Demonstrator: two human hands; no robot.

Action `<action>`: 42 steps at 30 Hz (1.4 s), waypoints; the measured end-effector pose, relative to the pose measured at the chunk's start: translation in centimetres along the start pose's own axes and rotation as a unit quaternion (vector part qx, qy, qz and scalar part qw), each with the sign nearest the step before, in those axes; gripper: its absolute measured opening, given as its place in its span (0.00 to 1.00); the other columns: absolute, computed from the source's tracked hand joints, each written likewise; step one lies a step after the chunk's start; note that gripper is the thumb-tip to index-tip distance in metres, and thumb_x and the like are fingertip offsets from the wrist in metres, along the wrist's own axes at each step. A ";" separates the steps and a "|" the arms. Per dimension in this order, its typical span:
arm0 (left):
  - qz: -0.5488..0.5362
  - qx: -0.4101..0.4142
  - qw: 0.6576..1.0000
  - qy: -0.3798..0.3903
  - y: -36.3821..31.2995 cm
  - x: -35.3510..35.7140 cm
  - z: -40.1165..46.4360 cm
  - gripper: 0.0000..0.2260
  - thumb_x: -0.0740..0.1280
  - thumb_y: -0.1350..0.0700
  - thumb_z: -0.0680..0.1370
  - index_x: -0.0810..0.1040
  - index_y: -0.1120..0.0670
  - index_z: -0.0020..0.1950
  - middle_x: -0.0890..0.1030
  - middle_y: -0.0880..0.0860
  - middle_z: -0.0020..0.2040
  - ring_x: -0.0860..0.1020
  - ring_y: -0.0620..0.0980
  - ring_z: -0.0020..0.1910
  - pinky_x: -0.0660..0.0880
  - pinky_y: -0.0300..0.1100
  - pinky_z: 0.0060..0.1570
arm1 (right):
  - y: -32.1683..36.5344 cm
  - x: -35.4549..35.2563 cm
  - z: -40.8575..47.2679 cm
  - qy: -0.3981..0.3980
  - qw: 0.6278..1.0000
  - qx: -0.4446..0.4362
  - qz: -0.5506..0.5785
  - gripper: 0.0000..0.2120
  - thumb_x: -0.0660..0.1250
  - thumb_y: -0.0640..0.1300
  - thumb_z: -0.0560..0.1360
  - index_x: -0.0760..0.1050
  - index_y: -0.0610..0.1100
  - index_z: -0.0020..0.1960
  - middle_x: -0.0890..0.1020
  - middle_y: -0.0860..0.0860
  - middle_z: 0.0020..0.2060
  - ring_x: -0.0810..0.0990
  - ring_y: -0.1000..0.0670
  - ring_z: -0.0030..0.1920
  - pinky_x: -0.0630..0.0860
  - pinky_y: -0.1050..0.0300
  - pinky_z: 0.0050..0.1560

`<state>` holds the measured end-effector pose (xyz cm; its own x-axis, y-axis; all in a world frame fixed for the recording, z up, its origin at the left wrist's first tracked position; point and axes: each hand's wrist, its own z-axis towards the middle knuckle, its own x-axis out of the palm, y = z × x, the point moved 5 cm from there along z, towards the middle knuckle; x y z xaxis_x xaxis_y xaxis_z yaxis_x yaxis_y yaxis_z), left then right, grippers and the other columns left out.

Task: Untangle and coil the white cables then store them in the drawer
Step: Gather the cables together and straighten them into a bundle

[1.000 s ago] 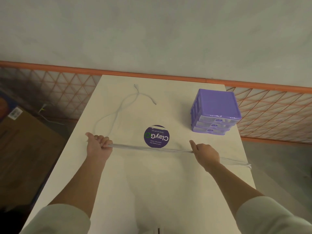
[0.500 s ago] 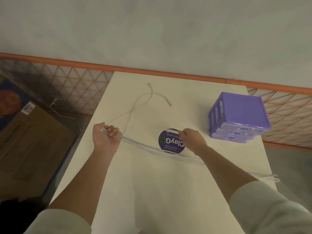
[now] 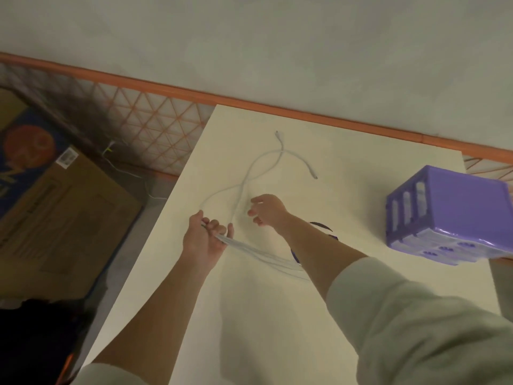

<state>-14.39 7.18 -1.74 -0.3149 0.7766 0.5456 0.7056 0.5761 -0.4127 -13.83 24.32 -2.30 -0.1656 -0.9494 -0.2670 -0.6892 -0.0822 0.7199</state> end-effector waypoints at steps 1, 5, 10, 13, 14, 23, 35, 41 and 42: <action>-0.001 -0.004 1.000 -0.009 0.0 -0.2 0.1 0.15 0.59 0.50 0.81 0.63 0.52 0.36 0.61 0.48 0.26 0.62 0.46 0.20 0.76 0.44 0.40 | 0.0 0.9 0.2 0.011 0.999 0.005 0.029 0.20 0.62 0.36 0.78 0.69 0.40 0.69 0.77 0.46 0.47 0.75 0.51 0.36 0.75 0.58 0.38; -0.007 -0.011 1.000 -0.006 -0.2 0.0 0.2 0.14 0.60 0.53 0.81 0.64 0.53 0.36 0.60 0.48 0.26 0.60 0.45 0.20 0.69 0.37 0.33 | -0.1 3.2 0.5 0.065 0.970 0.038 0.232 0.05 0.65 0.41 0.78 0.72 0.44 0.54 0.77 0.47 0.41 0.74 0.50 0.36 0.72 0.57 0.41; 0.056 0.003 0.998 -0.018 -0.5 1.0 -0.4 0.12 0.64 0.58 0.81 0.67 0.54 0.38 0.59 0.48 0.26 0.61 0.43 0.19 0.68 0.33 0.26 | -0.4 2.6 0.1 0.023 0.903 0.049 0.427 0.09 0.64 0.48 0.80 0.75 0.43 0.56 0.80 0.47 0.40 0.81 0.46 0.40 0.78 0.51 0.50; 0.068 0.002 0.998 -0.007 -0.6 1.5 -0.5 0.08 0.66 0.57 0.80 0.72 0.54 0.41 0.60 0.48 0.26 0.61 0.42 0.20 0.68 0.33 0.27 | -0.8 1.2 -0.5 -0.030 0.891 0.026 0.452 0.09 0.61 0.47 0.82 0.77 0.46 0.57 0.70 0.49 0.31 0.72 0.50 0.28 0.80 0.54 0.38; 0.070 0.001 0.998 0.001 -0.6 1.7 -0.6 0.05 0.65 0.56 0.80 0.75 0.55 0.45 0.62 0.47 0.26 0.62 0.42 0.21 0.68 0.32 0.28 | -0.9 0.5 -0.9 -0.041 0.908 0.011 0.416 0.09 0.60 0.48 0.82 0.78 0.48 0.56 0.68 0.50 0.31 0.68 0.52 0.27 0.76 0.58 0.32; 0.133 -0.022 0.987 0.086 0.0 3.6 -1.6 0.12 0.60 0.55 0.83 0.72 0.62 0.62 0.80 0.61 0.60 0.81 0.53 0.57 0.66 0.30 0.20 | -0.6 -5.9 -8.0 -0.016 0.985 -0.129 0.110 0.11 0.65 0.48 0.78 0.85 0.47 0.52 0.70 0.61 0.24 0.63 0.55 0.32 0.63 0.64 0.35; 0.126 -0.122 0.966 0.188 3.3 6.5 -3.6 0.20 0.62 0.51 0.80 0.71 0.62 0.67 0.79 0.54 0.58 0.82 0.45 0.50 0.63 0.30 0.16 | -4.3 -10.4 -14.4 0.036 0.991 -0.128 -0.006 0.13 0.71 0.43 0.72 0.83 0.55 0.31 0.81 0.62 0.31 0.79 0.53 0.39 0.72 0.66 0.35; 0.118 -0.090 0.976 0.162 4.5 7.3 -5.3 0.09 0.61 0.53 0.82 0.76 0.57 0.54 0.79 0.57 0.57 0.82 0.51 0.51 0.66 0.30 0.17 | -6.5 -12.0 -14.9 0.001 0.994 -0.090 -0.068 0.17 0.72 0.58 0.54 0.85 0.50 0.38 0.80 0.56 0.37 0.77 0.51 0.44 0.71 0.61 0.40; 0.102 -0.087 0.979 0.156 4.5 7.4 -5.6 0.09 0.59 0.54 0.83 0.75 0.58 0.53 0.79 0.58 0.57 0.81 0.54 0.53 0.68 0.32 0.17 | -6.9 -12.2 -15.1 -0.008 0.993 -0.084 -0.082 0.19 0.72 0.60 0.53 0.85 0.51 0.39 0.80 0.56 0.39 0.77 0.50 0.46 0.71 0.59 0.42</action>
<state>-9.98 14.12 4.46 0.0346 0.7394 0.6723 0.8398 0.3432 -0.4207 3.61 31.94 5.61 -0.0732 -0.9142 -0.3986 -0.5811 -0.2858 0.7620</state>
